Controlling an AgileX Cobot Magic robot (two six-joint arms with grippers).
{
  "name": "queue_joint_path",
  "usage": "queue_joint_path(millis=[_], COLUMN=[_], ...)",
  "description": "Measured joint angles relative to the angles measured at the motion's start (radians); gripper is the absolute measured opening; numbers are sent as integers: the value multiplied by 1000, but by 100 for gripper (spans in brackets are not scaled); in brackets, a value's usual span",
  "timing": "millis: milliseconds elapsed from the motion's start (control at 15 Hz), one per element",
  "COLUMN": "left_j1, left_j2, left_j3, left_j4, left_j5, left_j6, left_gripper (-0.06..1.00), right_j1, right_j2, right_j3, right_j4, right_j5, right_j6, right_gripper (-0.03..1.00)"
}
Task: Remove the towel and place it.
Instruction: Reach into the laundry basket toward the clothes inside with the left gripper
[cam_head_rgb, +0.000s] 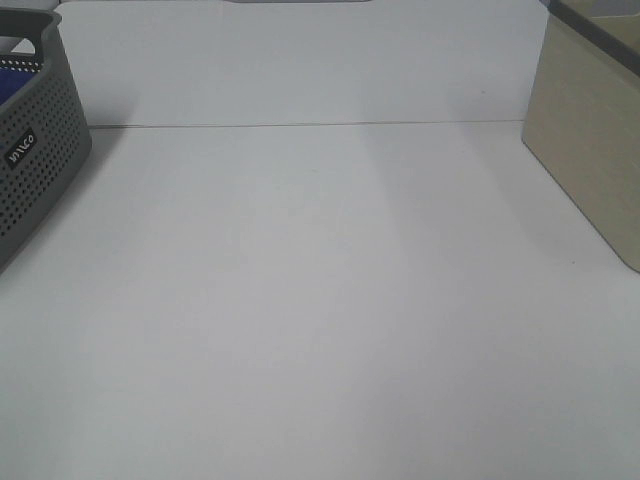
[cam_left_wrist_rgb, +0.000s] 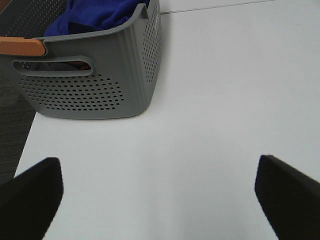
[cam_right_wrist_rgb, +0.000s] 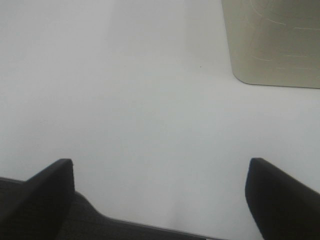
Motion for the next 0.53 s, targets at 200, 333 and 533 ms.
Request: queue_joint_path(millis=[200, 333, 533], left_j1=[0, 0, 0], left_j2=[0, 0, 0], left_j3=[0, 0, 0], left_j4=[0, 0, 0], left_j5=[0, 0, 0], left_j6=[0, 0, 0], left_gripper=[99, 99, 99], right_j1=[0, 0, 0], right_j2=[0, 0, 0], right_j3=[0, 0, 0], right_j4=[0, 0, 0], right_j5=[0, 0, 0], right_j6=[0, 0, 0], right_gripper=[89, 89, 89])
